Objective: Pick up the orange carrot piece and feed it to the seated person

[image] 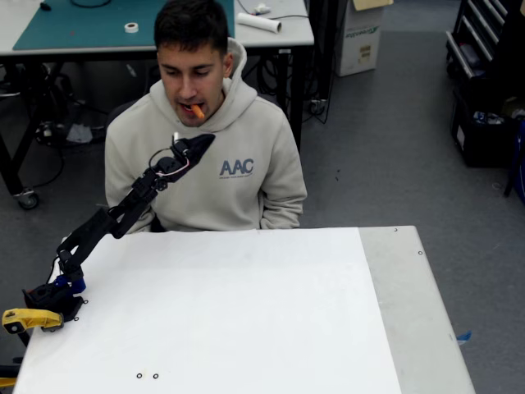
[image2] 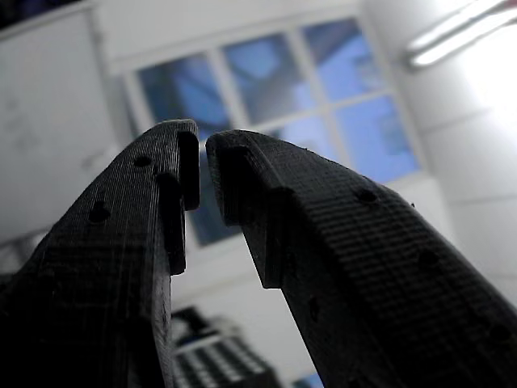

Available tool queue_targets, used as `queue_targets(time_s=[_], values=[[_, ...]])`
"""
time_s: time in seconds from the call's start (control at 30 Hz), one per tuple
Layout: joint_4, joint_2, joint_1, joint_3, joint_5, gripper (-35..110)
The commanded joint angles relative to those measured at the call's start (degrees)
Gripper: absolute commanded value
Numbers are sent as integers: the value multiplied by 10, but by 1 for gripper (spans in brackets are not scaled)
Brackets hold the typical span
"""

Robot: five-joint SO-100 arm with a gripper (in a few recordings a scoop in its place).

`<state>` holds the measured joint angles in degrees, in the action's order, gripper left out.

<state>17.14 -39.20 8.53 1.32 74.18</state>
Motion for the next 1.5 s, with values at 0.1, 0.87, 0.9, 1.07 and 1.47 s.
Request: queue_targets(time_s=[0.1,0.87,0.9,1.07,1.47], values=[[-9,-256,8,247,4,-2],[-10,-816,-86,965,-186,-2],[-10,-845,-92,985,-209,-2],[-10,-972,-127,1080,-325,-2],[-10,-1231,-144,1281,-597,-2]])
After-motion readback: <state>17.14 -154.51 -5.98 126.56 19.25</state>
